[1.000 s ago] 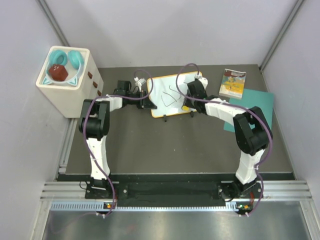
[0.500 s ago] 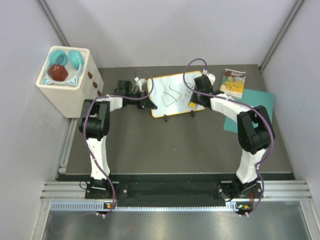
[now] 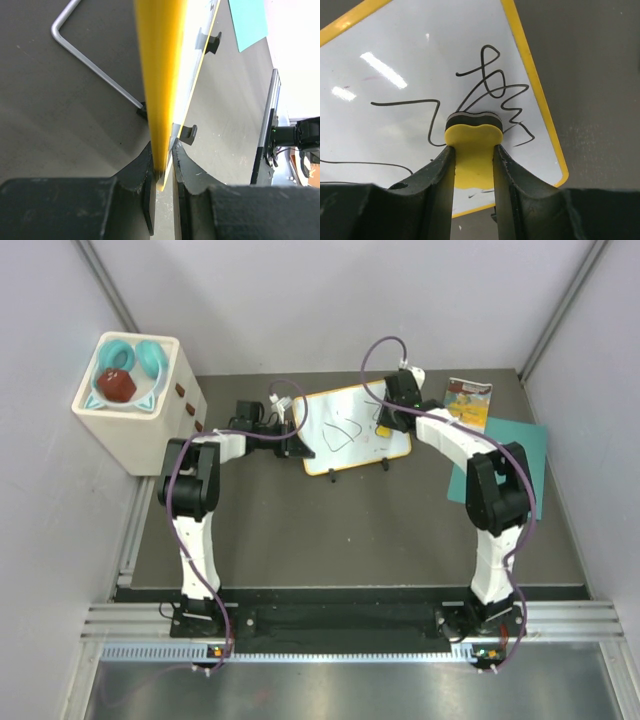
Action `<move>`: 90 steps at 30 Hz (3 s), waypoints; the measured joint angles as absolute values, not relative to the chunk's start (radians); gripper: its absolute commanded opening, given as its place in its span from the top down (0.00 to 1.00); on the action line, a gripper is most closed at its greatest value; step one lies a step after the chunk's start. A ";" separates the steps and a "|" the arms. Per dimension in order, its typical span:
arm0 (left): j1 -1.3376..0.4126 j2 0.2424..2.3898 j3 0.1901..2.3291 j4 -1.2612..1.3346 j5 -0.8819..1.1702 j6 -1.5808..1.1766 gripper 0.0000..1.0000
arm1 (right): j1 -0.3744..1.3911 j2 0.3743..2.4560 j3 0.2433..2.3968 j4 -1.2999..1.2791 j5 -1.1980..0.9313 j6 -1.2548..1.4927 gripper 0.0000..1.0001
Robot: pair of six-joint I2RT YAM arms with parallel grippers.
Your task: Erase the whiteboard
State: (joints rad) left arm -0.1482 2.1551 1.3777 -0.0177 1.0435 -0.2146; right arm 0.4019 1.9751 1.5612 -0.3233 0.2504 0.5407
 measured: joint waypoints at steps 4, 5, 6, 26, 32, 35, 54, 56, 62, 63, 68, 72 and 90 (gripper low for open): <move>-0.150 2.152 1.378 -0.023 1.035 -0.215 1.00 | 0.415 2.007 1.621 -0.349 0.241 0.516 1.00; -0.151 2.152 1.378 -0.023 1.033 -0.215 1.00 | 0.420 2.011 1.632 -0.354 0.239 0.514 1.00; -0.151 2.151 1.378 -0.024 1.031 -0.215 1.00 | 0.427 2.015 1.640 -0.357 0.239 0.510 1.00; -0.154 2.151 1.378 -0.024 1.023 -0.213 1.00 | 0.648 2.141 1.822 -0.478 0.221 0.500 1.00; -0.155 2.151 1.378 -0.022 1.018 -0.220 1.00 | 0.506 2.127 1.840 -0.499 0.174 0.500 1.00; -0.156 2.149 1.378 -0.023 1.016 -0.222 1.00 | 0.446 2.110 1.826 -0.495 0.170 0.496 1.00; -0.156 2.149 1.378 -0.027 1.015 -0.222 1.00 | 0.607 2.099 1.736 -0.427 0.215 0.517 1.00; -0.156 2.149 1.378 -0.027 1.013 -0.222 1.00 | 0.630 2.107 1.736 -0.429 0.211 0.525 1.00; -0.156 2.149 1.378 -0.026 1.011 -0.221 1.00 | 0.627 2.105 1.714 -0.412 0.191 0.548 1.00; -0.156 2.149 1.378 -0.026 1.011 -0.221 1.00 | 0.618 2.094 1.691 -0.392 0.170 0.557 1.00; -0.158 2.147 1.378 -0.026 1.007 -0.221 1.00 | 0.530 2.050 1.604 -0.353 0.043 0.585 1.00; -0.158 2.147 1.378 -0.026 1.006 -0.221 1.00 | 0.441 2.027 1.575 -0.368 -0.004 0.587 1.00; -0.160 2.144 1.378 -0.028 1.004 -0.221 1.00 | 0.316 1.969 1.451 -0.315 -0.038 0.614 1.00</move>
State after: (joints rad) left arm -0.1600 2.1441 1.3781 -0.0277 1.0039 -0.2211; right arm 0.3164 1.9694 1.4513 -0.3145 -0.0383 0.6136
